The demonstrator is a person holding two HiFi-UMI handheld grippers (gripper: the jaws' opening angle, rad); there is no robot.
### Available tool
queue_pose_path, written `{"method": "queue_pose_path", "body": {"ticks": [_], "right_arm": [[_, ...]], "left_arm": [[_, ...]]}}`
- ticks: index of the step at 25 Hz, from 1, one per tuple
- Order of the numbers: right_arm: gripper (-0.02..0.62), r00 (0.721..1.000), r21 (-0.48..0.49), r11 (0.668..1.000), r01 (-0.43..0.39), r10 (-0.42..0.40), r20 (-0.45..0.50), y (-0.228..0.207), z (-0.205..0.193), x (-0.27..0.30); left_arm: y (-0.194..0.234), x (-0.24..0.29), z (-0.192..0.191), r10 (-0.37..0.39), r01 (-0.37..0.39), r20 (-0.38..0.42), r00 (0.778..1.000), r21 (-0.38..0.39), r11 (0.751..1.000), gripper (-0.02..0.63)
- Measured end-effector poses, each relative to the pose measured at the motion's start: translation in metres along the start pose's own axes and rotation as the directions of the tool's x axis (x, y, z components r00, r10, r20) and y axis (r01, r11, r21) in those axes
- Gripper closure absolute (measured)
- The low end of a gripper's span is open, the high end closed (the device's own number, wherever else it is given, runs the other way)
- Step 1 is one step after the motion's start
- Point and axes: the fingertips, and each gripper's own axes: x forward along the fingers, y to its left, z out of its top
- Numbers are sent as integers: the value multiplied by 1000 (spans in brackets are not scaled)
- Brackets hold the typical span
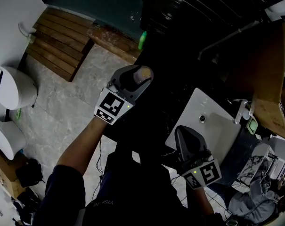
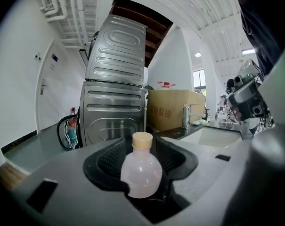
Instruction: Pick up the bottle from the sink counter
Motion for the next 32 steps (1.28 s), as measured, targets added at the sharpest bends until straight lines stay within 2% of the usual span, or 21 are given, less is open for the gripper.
{"method": "queue_pose_path", "body": {"ticks": [17, 32], "right_arm": [[571, 999, 64, 998, 5, -3, -41, -9, -13, 5], [571, 1000, 48, 999, 9, -7, -29, -14, -12, 5]], "left_arm": [[0, 16, -13, -30, 30, -15, 999, 10, 999, 409], [0, 16, -10, -25, 25, -15, 1000, 12, 1000, 436]]}}
